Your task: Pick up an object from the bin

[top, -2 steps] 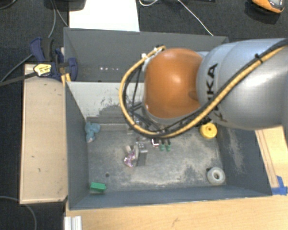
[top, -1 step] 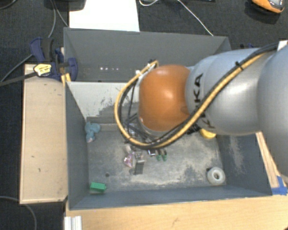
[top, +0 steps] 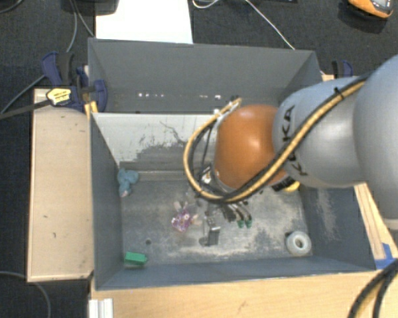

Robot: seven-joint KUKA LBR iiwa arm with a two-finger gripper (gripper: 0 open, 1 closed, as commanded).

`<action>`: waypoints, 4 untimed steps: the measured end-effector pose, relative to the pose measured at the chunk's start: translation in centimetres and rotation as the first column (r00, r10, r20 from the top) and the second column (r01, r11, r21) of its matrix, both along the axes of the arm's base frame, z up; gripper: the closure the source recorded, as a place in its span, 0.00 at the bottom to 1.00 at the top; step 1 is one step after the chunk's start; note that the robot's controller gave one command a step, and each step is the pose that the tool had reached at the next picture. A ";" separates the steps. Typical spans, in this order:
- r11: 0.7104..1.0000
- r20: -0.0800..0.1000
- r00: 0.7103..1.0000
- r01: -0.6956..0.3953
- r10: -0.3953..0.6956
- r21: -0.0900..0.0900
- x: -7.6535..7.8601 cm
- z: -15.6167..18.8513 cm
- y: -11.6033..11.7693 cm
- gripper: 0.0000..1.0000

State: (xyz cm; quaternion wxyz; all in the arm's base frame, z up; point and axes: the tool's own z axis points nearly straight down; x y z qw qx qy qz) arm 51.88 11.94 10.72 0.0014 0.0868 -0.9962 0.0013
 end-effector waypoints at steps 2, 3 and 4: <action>0.994 0.007 0.994 -0.106 0.106 0.003 1.9 -3.6 -0.4 0.00; 0.952 0.009 0.952 -0.307 0.307 0.005 3.6 -3.6 -0.6 1.00; 0.953 0.009 0.953 -0.304 0.304 0.005 3.6 -3.6 -0.6 1.00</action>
Offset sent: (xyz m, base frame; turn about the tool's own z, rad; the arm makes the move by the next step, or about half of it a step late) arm 0.0175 -0.0044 -0.0372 -0.1069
